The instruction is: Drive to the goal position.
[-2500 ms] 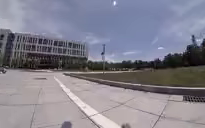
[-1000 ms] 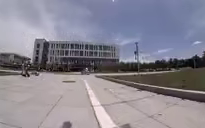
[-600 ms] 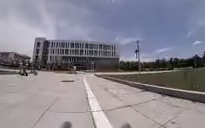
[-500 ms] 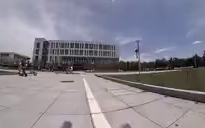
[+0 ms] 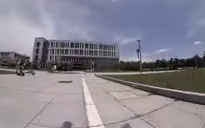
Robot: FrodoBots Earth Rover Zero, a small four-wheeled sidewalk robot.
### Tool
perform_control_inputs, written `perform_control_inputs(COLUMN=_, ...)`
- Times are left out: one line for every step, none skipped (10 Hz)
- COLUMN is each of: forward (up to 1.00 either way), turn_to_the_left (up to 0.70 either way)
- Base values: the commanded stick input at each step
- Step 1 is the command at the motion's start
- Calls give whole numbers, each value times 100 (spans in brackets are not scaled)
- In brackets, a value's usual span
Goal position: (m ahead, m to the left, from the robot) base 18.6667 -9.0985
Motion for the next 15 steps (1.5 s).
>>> perform_control_inputs(forward=70, turn_to_the_left=0)
perform_control_inputs(forward=70, turn_to_the_left=0)
perform_control_inputs(forward=70, turn_to_the_left=0)
perform_control_inputs(forward=70, turn_to_the_left=11)
perform_control_inputs(forward=70, turn_to_the_left=27)
perform_control_inputs(forward=70, turn_to_the_left=33)
perform_control_inputs(forward=70, turn_to_the_left=32)
perform_control_inputs(forward=70, turn_to_the_left=12)
perform_control_inputs(forward=70, turn_to_the_left=0)
perform_control_inputs(forward=70, turn_to_the_left=0)
perform_control_inputs(forward=70, turn_to_the_left=0)
perform_control_inputs(forward=70, turn_to_the_left=0)
perform_control_inputs(forward=70, turn_to_the_left=0)
perform_control_inputs(forward=70, turn_to_the_left=0)
perform_control_inputs(forward=70, turn_to_the_left=0)
